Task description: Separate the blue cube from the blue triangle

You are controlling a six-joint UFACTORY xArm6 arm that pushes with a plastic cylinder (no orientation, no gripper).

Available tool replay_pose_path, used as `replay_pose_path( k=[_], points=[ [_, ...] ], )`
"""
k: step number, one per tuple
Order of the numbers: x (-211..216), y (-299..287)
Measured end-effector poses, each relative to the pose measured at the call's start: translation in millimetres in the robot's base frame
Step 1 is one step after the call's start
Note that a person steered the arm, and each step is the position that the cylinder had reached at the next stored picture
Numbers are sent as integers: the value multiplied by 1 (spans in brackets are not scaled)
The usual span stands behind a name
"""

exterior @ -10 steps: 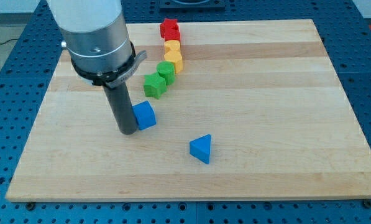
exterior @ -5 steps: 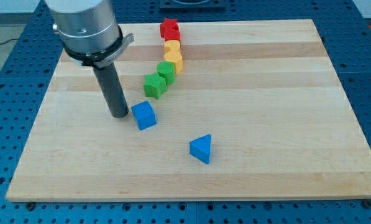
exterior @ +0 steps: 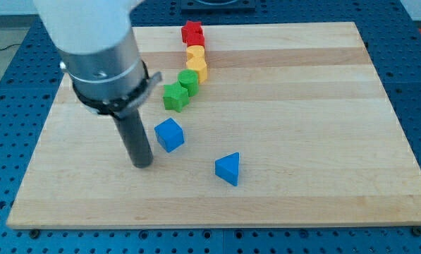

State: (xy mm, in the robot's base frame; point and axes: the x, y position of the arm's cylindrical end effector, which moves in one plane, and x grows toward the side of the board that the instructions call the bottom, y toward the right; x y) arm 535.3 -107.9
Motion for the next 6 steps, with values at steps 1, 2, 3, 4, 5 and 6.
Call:
replay_pose_path(
  k=[1,2,3,4,5,6],
  points=[
    [-10,30],
    [-36,31],
    [-43,15],
    [-44,10],
    [-44,10],
    [-59,10]
  ],
)
